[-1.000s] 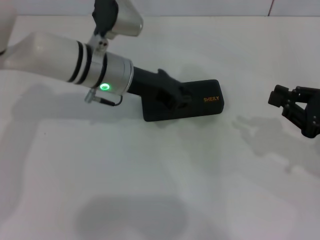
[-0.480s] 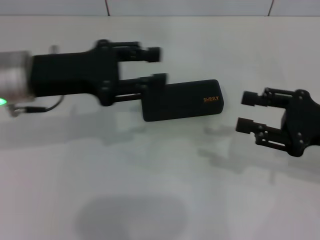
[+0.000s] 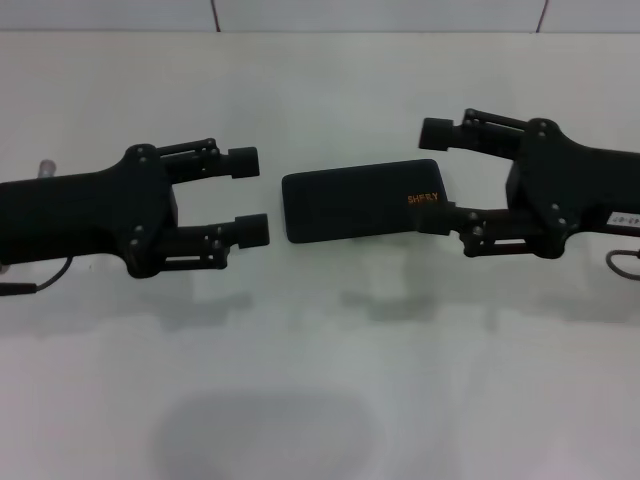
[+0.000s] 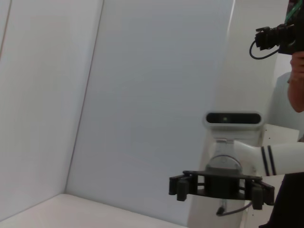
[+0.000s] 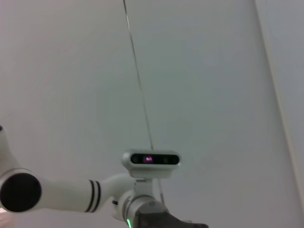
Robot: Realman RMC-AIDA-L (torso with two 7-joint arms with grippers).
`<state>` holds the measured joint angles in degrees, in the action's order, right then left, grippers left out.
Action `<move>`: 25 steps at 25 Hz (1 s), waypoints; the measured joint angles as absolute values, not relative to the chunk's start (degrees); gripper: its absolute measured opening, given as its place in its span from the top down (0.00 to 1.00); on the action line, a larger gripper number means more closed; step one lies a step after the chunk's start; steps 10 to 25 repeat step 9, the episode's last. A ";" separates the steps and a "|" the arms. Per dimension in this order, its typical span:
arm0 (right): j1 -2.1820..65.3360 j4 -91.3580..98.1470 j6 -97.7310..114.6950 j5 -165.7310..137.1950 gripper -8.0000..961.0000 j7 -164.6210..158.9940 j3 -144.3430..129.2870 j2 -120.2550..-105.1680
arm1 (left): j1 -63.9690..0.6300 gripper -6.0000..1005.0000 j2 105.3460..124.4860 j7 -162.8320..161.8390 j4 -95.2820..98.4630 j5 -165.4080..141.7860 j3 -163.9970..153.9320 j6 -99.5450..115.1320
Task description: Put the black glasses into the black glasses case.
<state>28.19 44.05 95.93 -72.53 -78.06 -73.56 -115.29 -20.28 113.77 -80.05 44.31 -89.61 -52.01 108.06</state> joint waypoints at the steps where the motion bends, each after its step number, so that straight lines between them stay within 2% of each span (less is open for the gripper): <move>1: 28.95 43.41 96.21 -72.65 0.18 -78.46 -73.53 -115.29 | -20.23 0.23 113.69 -79.91 44.03 -89.61 -52.02 108.27; 6: 29.75 42.52 96.04 -72.87 0.09 -78.67 -73.38 -115.45 | -20.07 0.23 113.35 -78.56 43.52 -89.56 -51.98 108.69; 25: 30.37 42.36 96.02 -72.69 0.09 -78.68 -73.29 -115.54 | -19.63 0.23 113.29 -78.09 43.38 -89.49 -51.95 108.74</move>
